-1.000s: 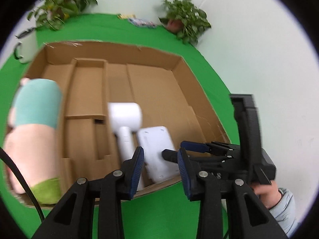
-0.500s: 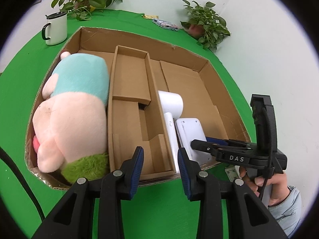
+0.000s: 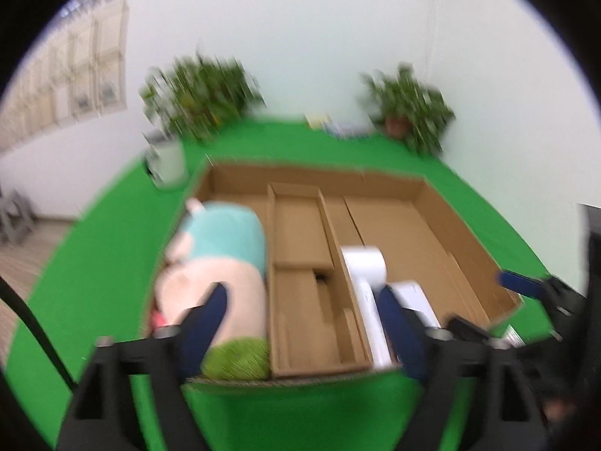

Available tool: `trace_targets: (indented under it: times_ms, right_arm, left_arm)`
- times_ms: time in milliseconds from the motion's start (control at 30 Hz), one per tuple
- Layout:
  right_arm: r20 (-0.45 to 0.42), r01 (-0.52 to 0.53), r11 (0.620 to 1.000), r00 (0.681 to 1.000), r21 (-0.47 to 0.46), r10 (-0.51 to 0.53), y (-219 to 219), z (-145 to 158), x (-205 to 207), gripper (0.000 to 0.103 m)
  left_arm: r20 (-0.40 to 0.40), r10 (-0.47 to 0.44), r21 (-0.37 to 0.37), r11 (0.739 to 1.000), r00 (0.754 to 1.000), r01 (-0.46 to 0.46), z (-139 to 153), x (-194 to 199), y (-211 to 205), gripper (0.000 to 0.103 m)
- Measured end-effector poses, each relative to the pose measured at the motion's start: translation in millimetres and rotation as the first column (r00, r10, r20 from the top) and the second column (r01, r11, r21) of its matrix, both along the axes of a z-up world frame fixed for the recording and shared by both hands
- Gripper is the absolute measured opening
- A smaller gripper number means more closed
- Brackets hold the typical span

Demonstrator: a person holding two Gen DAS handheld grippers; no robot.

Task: Organize objects
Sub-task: 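Open the right gripper and withdraw it from the box, then move the right gripper to the white-and-green medicine box and close on it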

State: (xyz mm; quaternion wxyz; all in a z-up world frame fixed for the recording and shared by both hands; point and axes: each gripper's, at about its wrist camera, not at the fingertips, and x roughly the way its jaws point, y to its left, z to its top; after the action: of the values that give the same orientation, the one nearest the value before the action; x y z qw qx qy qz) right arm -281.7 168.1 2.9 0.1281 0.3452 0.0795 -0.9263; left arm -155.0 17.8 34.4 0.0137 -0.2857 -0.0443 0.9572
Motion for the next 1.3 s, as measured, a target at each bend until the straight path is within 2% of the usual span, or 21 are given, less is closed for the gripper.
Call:
trace_targets:
  times_ms: [100, 233, 333, 400, 500, 567, 733, 833, 900, 1033, 1100, 1133, 1300]
  right_arm:
    - [-0.119, 0.011, 1.000, 0.993, -0.014, -0.013, 0.5, 12.3, 43.5, 0.102]
    - [-0.153, 0.055, 0.995, 0.986, -0.078, -0.067, 22.0, 15.9, 79.2, 0.102]
    - [-0.085, 0.050, 0.990, 0.994, -0.130, -0.062, 52.5, 13.9, 91.8, 0.102]
    - [-0.055, 0.047, 0.993, 0.997, -0.106, -0.053, 76.9, 7.4, 103.5, 0.102]
    - [-0.027, 0.064, 0.998, 0.998, -0.022, -0.065, 113.5, -7.1, 122.8, 0.102]
    - [0.043, 0.080, 0.997, 0.996, 0.002, -0.080, 138.5, -20.7, 127.0, 0.102]
    - [0.191, 0.100, 0.995, 0.977, 0.007, -0.099, 173.7, -61.8, 130.7, 0.102]
    - [0.239, 0.109, 0.994, 0.965, -0.001, -0.105, 182.4, -83.0, 133.6, 0.102]
    - [0.253, 0.100, 0.995, 0.963, -0.016, -0.092, 182.8, -89.5, 135.7, 0.098]
    - [0.272, 0.073, 0.997, 0.960, -0.006, -0.069, 170.3, -97.5, 140.3, 0.074]
    - [0.251, 0.069, 0.997, 0.965, 0.037, -0.077, 159.3, -98.3, 145.4, 0.068]
    - [0.263, 0.059, 0.998, 0.963, 0.018, -0.061, 154.4, -97.5, 148.1, 0.062]
    - [0.280, 0.036, 0.998, 0.960, -0.047, -0.021, 119.4, -93.5, 161.6, 0.061]
  left_arm:
    - [-0.045, 0.008, -0.023, 1.000, 0.999, -0.009, 3.5, 13.9, 7.0, 0.085]
    - [-0.057, -0.004, -0.058, 0.998, 0.998, 0.001, 1.9, 32.7, 16.2, 0.085]
    - [-0.036, -0.022, -0.067, 0.998, 0.999, 0.019, -0.7, 43.6, 20.5, 0.085]
    - [-0.019, -0.039, -0.056, 0.998, 0.999, 0.038, -3.6, 51.1, 22.1, 0.085]
    - [-0.001, -0.064, -0.067, 0.996, 0.998, 0.063, -8.6, 60.9, 28.1, 0.085]
    - [0.012, -0.082, -0.062, 0.995, 0.997, 0.083, -12.3, 65.5, 32.0, 0.085]
    - [0.054, -0.114, -0.034, 0.993, 0.992, 0.116, -23.3, 72.1, 46.6, 0.085]
    - [0.066, -0.131, -0.035, 0.990, 0.989, 0.134, -27.8, 75.4, 53.4, 0.085]
    - [0.071, -0.140, -0.042, 0.989, 0.988, 0.143, -29.0, 77.6, 57.3, 0.085]
    - [0.077, -0.144, -0.030, 0.989, 0.987, 0.147, -28.9, 79.8, 58.9, 0.085]
    - [0.082, -0.143, -0.013, 0.989, 0.986, 0.144, -28.9, 80.6, 57.5, 0.085]
    - [0.087, -0.143, -0.008, 0.990, 0.986, 0.144, -29.0, 80.9, 57.0, 0.085]
    - [0.102, -0.152, 0.055, 0.988, 0.983, 0.147, -27.7, 85.0, 48.1, 0.085]
